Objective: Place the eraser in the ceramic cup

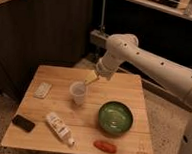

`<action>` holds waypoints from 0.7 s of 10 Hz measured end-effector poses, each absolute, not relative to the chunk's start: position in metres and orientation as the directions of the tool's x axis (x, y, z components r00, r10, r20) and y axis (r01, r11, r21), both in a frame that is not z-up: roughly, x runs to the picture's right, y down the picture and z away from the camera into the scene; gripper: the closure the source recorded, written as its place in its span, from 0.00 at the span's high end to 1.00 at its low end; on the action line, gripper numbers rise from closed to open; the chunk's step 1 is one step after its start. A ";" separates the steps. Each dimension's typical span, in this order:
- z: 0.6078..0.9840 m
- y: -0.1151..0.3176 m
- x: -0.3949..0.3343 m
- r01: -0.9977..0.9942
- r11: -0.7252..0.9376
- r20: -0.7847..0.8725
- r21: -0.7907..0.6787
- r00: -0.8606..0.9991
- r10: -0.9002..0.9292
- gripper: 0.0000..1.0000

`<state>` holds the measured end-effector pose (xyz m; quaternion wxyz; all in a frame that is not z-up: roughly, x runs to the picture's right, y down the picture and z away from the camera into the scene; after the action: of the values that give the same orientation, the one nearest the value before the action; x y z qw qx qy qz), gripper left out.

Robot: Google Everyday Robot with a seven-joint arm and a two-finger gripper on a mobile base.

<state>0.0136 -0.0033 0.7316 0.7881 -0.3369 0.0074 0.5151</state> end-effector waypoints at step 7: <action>0.732 -0.003 0.014 -0.817 0.242 -0.359 -0.523 0.468 0.807 0.80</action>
<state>0.0138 -0.0033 0.7316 0.7879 -0.3369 0.0075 0.5155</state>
